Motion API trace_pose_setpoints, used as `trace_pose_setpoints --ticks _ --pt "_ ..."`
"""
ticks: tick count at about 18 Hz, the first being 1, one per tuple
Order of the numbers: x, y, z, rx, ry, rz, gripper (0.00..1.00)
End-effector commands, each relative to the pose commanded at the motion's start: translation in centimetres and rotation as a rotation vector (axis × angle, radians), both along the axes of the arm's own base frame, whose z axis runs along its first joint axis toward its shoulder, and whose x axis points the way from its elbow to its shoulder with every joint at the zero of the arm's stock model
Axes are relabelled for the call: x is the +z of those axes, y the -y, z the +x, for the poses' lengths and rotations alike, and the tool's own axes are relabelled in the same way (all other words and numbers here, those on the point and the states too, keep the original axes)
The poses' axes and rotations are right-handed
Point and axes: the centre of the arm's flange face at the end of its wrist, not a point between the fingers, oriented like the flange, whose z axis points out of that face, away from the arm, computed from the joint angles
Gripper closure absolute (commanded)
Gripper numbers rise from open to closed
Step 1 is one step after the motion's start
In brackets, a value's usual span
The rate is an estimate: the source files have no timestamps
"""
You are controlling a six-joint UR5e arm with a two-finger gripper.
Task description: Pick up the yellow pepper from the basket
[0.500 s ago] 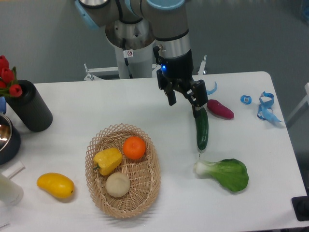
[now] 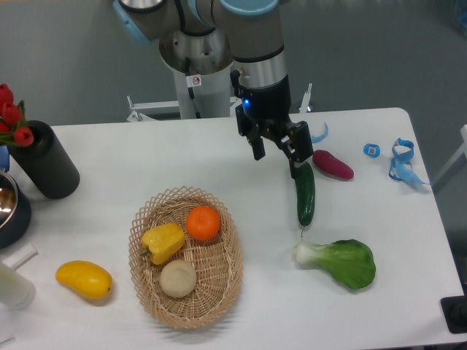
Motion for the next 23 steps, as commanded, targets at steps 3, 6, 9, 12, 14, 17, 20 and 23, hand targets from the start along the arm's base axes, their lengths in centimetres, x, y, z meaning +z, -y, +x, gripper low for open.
trace_pose_setpoints --ticks 3,6,9,12,14,17,20,23 --pt "-0.3 -0.1 0.1 -0.003 0.005 -0.004 0.00" --pt "-1.0 -0.4 0.1 0.054 0.035 0.013 0.00" --pt "-1.9 -1.8 0.7 0.083 0.066 0.023 0.00" --pt "-2.1 -2.4 1.4 0.111 0.086 0.037 0.00" --pt "-2.3 -3.3 1.7 0.153 0.109 0.059 0.00" --pt "-2.5 -5.0 2.6 0.201 0.146 0.096 0.00" --pt "-3.2 -8.1 3.6 0.241 0.176 0.128 0.00" --pt "-4.4 -10.0 4.7 0.264 0.194 0.154 0.00"
